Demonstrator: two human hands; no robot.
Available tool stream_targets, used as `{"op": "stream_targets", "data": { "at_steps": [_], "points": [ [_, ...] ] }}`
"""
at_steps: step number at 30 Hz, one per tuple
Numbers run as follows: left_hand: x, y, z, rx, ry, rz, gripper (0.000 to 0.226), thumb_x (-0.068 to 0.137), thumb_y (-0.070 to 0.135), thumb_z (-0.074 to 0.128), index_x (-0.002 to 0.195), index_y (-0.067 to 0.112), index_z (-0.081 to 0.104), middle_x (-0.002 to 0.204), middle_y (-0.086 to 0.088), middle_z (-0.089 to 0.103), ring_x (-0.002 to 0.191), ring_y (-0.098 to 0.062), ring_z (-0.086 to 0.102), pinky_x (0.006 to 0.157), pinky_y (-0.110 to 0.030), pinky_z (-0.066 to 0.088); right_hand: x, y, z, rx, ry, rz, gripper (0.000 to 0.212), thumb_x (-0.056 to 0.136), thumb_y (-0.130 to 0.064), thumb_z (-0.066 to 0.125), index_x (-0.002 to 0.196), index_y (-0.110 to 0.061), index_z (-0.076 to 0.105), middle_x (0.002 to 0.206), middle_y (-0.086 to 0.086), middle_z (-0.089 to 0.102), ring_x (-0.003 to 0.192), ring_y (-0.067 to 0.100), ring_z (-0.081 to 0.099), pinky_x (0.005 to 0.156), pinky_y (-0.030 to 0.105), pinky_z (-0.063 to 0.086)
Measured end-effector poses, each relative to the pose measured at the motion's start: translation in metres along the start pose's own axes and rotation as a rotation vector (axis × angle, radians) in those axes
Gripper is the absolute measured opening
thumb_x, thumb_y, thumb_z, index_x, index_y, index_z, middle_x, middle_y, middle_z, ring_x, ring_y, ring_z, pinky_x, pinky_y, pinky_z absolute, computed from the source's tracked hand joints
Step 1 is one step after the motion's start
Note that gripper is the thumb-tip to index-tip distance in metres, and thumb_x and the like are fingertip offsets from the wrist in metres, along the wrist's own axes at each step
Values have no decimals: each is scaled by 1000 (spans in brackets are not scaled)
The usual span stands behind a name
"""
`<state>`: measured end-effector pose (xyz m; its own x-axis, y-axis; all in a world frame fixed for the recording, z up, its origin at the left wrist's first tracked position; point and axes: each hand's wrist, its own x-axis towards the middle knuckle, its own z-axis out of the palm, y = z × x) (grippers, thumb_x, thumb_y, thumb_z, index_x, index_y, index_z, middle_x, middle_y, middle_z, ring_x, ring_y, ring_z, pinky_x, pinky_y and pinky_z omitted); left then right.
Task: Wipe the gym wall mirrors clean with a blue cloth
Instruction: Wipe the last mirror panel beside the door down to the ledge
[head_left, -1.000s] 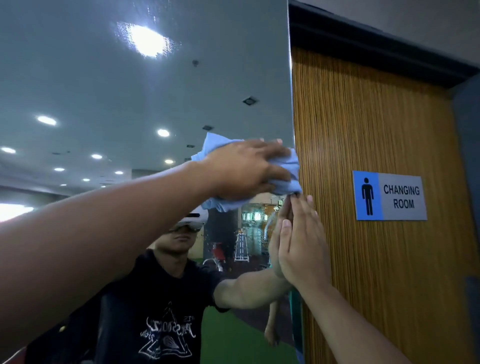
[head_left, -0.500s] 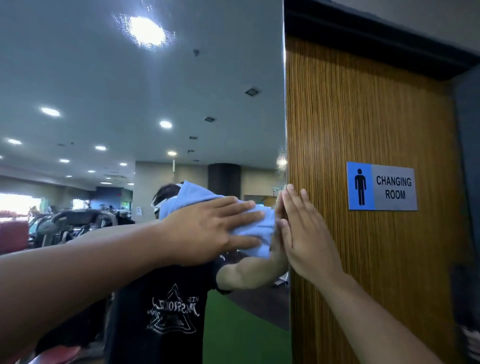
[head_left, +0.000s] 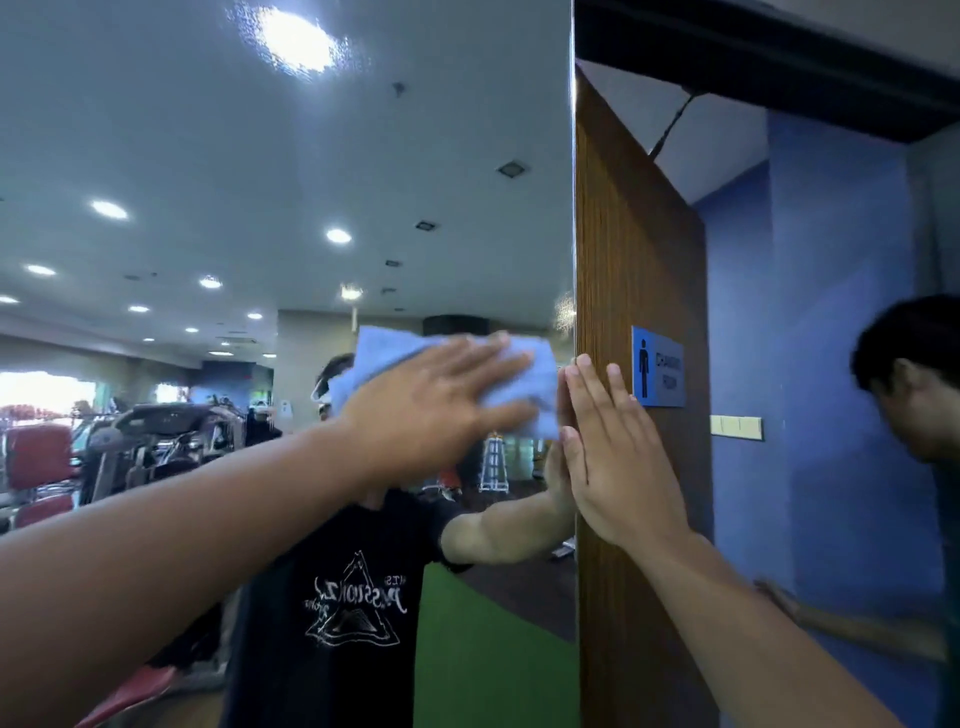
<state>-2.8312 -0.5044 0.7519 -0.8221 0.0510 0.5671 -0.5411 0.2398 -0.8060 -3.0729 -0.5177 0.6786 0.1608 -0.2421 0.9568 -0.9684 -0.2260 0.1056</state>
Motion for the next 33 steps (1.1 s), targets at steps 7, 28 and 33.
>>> {"op": "stream_targets", "data": {
  "at_steps": [7,28,33],
  "points": [
    [-27,6,2,15,-86,249,55,84,27,75,136,36,59,151,-11,49,137,-32,49,116,-55,29,-41,5,-1,-74,6,-173,56,105,-31,31,158,-13,31,168,3,29,157,22,19,120,46,26],
    [7,42,8,-91,-70,83,55,75,18,85,126,25,69,146,-18,53,133,-39,52,106,-51,45,-85,12,4,-211,-26,-213,48,104,-22,33,146,-3,45,151,17,52,150,30,35,120,50,28],
    [6,37,7,-98,-79,106,50,81,22,80,128,31,65,149,-15,51,136,-35,50,111,-49,41,-96,12,1,-204,-39,-229,50,104,-24,32,150,-5,38,154,16,48,150,30,35,119,49,28]
  ]
}}
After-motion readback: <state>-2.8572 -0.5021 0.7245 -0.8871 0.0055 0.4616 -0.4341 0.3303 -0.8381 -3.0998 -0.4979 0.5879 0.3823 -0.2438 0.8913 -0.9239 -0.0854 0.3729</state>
